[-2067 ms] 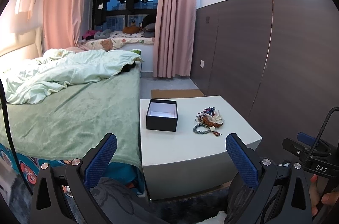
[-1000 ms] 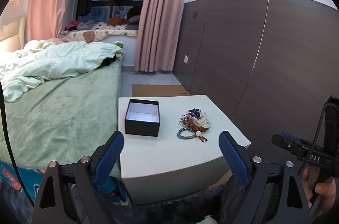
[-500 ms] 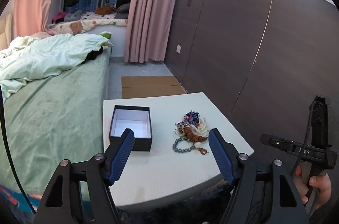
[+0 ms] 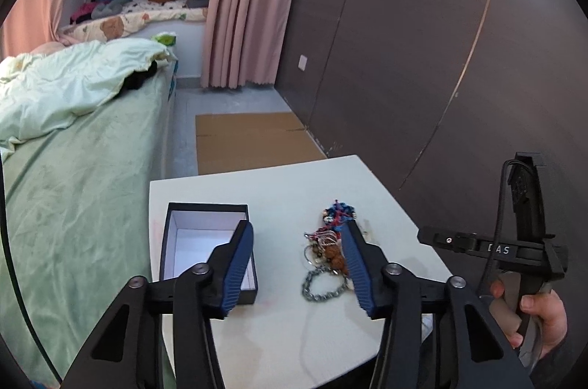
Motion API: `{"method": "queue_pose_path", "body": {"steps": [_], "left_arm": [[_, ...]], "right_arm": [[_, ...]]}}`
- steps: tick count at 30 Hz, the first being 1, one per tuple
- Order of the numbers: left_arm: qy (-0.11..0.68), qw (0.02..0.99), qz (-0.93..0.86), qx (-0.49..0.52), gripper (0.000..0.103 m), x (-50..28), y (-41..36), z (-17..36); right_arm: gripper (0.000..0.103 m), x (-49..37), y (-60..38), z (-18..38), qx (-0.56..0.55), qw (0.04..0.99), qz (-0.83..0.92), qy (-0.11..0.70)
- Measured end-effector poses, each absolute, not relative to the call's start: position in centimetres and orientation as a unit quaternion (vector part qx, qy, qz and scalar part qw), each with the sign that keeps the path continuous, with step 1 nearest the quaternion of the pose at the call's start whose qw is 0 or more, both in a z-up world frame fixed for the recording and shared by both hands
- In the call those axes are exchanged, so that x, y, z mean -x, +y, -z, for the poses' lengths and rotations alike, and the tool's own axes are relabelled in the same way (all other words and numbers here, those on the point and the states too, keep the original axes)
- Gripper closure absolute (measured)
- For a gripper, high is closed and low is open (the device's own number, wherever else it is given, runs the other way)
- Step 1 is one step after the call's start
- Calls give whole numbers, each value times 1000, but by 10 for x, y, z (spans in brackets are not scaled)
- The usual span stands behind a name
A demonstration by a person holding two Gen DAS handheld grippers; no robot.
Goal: Organize jewelry
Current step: 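Grasp the blue beaded charm with the left gripper while the right gripper grasps the white plastic bag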
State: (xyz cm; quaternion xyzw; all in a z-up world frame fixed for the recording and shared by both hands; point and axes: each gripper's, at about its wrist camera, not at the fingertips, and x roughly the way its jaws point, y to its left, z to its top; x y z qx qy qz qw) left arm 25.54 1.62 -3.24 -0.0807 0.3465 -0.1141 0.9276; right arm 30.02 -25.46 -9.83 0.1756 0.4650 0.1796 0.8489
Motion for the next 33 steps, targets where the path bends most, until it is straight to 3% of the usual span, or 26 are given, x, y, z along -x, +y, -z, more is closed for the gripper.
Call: {"method": "queue_pose_path", "body": {"steps": [12, 13, 14, 15, 16, 33], "left_arm": [[403, 901, 134, 86, 59, -330, 13, 73], [407, 899, 136, 85, 59, -336, 12, 77], [412, 896, 140, 85, 59, -340, 10, 80], [416, 894, 143, 84, 59, -345, 8, 83], [420, 892, 146, 83, 59, -349, 5, 86], [461, 860, 218, 7, 59, -391, -83, 114]], "right_arm": [[57, -365, -242, 154, -206, 807, -161, 529], [60, -368, -241, 158, -207, 805, -161, 532], [72, -370, -241, 162, -207, 803, -162, 535], [90, -372, -240, 167, -208, 800, -162, 539], [98, -374, -241, 173, -212, 794, -160, 547], [100, -338, -297, 142, -297, 823, -161, 456]]}}
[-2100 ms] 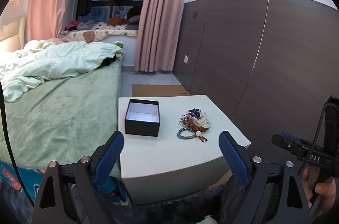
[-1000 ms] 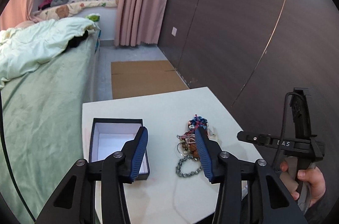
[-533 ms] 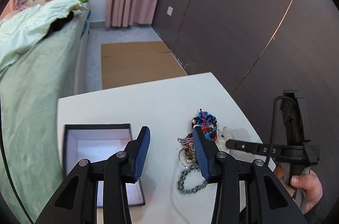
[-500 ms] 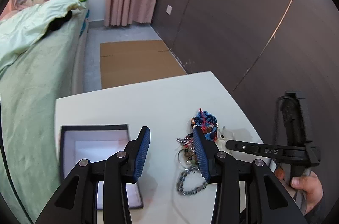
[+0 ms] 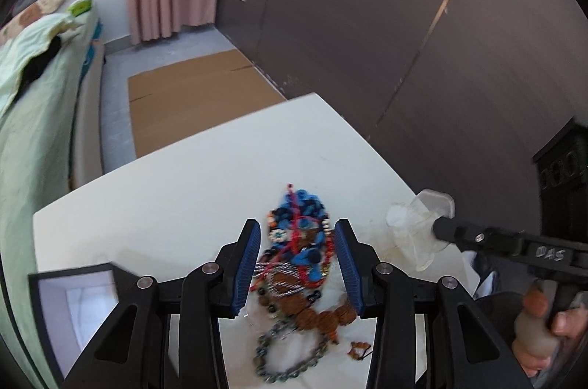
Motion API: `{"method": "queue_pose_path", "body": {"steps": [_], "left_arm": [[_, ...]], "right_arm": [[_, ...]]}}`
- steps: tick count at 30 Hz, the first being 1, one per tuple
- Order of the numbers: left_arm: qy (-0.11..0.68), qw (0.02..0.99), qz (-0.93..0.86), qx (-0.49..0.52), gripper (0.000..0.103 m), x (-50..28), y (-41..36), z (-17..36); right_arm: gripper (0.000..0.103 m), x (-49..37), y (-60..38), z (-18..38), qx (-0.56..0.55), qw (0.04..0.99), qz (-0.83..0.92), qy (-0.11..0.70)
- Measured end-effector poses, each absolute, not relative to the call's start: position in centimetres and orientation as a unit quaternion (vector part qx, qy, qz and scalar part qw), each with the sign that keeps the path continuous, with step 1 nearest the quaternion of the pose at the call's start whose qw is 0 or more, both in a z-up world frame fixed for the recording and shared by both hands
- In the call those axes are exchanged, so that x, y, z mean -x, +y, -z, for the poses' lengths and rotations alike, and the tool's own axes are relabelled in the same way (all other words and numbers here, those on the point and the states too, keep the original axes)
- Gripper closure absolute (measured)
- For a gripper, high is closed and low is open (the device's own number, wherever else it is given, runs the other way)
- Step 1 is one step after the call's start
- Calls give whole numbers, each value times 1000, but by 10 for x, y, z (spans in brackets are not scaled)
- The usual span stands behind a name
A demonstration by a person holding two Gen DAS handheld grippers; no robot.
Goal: Organize jewelry
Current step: 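Grasp the blue beaded charm with the left gripper while the right gripper grasps the white plastic bag, then lift the blue charm with the left gripper while the right gripper carries the white bag toward the black box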
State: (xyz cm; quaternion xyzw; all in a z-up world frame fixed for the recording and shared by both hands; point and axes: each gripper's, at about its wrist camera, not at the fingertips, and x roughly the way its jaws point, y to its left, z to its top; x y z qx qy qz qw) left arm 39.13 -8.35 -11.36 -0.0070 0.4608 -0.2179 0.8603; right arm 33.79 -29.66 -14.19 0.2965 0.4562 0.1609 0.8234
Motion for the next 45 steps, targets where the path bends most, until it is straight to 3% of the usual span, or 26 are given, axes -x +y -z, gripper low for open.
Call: {"method": "queue_pose_path", "body": {"steps": [14, 16, 17, 37, 45], "left_arm": [[478, 844, 228, -84, 60, -401, -136, 144], [483, 840, 229, -91, 90, -404, -139, 148], [489, 837, 227, -91, 94, -405, -139, 150], [429, 866, 253, 44, 95, -387, -80, 80], [455, 866, 206, 23, 95, -379, -64, 101]], "right_arm": [[100, -328, -316, 128, -329, 830, -139, 429], [101, -329, -313, 127, -329, 829, -143, 429], [100, -329, -311, 125, -329, 828, -146, 429], [100, -319, -281, 111, -306, 844, -186, 400], [100, -319, -265, 108, -296, 848, -195, 394]]}}
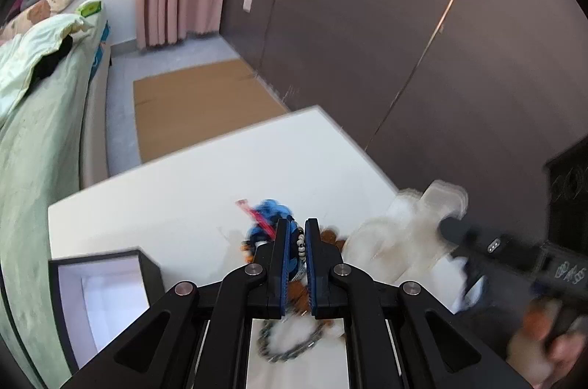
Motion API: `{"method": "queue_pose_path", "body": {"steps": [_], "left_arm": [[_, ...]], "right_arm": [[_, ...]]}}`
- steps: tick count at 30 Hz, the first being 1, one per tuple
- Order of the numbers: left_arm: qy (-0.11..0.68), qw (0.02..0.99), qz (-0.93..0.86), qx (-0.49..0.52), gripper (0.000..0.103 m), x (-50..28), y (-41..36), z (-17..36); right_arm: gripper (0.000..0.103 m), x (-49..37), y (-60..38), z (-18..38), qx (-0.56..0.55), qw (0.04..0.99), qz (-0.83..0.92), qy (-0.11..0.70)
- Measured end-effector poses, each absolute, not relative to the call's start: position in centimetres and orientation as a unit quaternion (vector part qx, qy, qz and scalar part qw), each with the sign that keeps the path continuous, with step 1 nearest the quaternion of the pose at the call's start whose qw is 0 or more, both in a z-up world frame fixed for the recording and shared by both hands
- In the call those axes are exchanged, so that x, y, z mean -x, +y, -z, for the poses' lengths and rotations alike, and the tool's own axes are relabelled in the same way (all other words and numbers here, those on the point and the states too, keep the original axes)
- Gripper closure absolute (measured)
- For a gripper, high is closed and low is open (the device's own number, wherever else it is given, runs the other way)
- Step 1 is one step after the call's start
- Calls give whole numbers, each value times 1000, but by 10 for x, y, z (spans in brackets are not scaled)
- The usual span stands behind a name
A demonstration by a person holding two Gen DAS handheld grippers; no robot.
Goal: Organize jewelry
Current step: 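Lift the blue charm with the left gripper while the right gripper carries the white bag toward the black box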
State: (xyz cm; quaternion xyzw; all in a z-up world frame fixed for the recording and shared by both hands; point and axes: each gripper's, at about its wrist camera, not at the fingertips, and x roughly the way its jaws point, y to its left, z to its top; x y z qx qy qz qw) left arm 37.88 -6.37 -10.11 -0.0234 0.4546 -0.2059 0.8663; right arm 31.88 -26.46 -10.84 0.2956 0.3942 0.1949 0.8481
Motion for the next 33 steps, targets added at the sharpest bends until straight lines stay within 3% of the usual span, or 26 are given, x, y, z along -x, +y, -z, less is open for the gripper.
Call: {"method": "queue_pose_path", "body": {"steps": [4, 13, 33], "left_arm": [[494, 845, 203, 40, 95, -384, -60, 131], [499, 847, 181, 38, 95, -391, -50, 140], [399, 888, 199, 110, 95, -358, 16, 52]], "right_arm": [[100, -321, -259, 110, -295, 846, -194, 399], [100, -319, -248, 110, -285, 847, -200, 402], [100, -329, -198, 75, -242, 847, -284, 379]]}}
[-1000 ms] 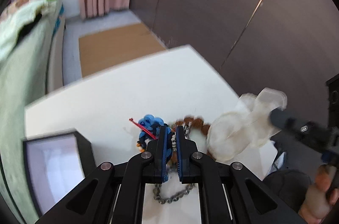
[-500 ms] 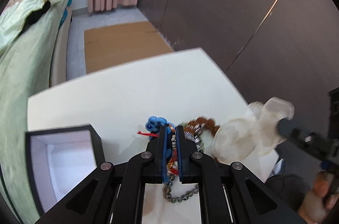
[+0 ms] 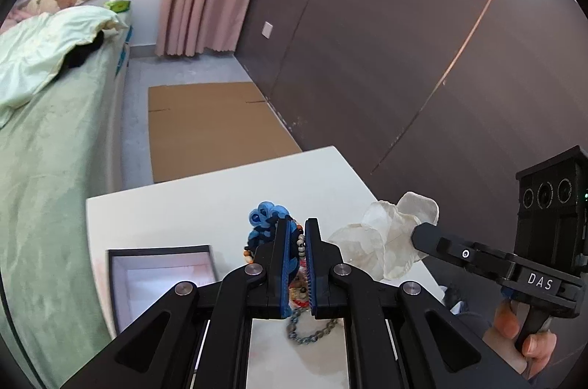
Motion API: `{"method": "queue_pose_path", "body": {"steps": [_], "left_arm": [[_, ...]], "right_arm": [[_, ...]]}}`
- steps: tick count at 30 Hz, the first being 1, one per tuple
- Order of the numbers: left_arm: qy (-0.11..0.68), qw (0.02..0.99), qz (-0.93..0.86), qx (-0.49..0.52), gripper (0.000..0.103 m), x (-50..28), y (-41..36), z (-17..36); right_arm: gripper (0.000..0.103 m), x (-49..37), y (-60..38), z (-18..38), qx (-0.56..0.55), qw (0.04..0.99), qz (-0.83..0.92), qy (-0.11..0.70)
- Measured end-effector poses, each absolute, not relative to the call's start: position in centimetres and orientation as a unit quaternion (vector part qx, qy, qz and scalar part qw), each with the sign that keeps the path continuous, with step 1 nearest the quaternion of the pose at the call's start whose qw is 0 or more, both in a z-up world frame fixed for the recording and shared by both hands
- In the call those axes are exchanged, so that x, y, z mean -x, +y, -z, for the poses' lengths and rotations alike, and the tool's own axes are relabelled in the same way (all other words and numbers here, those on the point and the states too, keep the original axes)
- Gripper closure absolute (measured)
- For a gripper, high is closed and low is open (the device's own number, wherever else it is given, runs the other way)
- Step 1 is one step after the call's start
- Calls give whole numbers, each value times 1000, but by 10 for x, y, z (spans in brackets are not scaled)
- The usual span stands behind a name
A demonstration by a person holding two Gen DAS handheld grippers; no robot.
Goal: Organize jewelry
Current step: 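Lift the blue charm with the left gripper while the right gripper carries the white bag toward the black box, then lower both items into the black box and open both grippers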
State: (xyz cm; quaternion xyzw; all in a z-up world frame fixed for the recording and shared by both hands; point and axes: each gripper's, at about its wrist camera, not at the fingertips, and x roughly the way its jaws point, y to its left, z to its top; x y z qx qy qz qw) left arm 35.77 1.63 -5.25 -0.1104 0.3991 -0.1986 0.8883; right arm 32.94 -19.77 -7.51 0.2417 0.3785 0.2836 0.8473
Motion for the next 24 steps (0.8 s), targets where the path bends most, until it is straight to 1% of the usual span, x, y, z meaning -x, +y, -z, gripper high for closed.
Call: {"method": "queue_pose_path", "body": {"steps": [7, 11, 15, 17, 18, 19, 24], "left_arm": [[396, 893, 170, 134, 95, -347, 58, 49], [415, 887, 145, 140, 95, -341, 76, 56], [438, 875, 132, 161, 90, -340, 97, 64], [435, 876, 119, 173, 65, -337, 109, 63], [431, 878, 112, 175, 32, -335, 114, 62], [423, 882, 105, 180, 13, -332, 119, 60], [397, 891, 86, 204, 12, -322, 142, 48]], "right_arm": [[100, -339, -154, 62, -200, 845, -312, 385], [100, -345, -134, 65, -192, 839, -323, 394], [100, -348, -117, 69, -188, 831, -335, 402], [100, -348, -107, 69, -187, 827, -342, 405], [100, -348, -103, 69, -187, 825, -344, 406], [100, -348, -99, 70, -187, 824, -347, 408], [100, -350, -79, 78, -191, 810, -361, 421]]}}
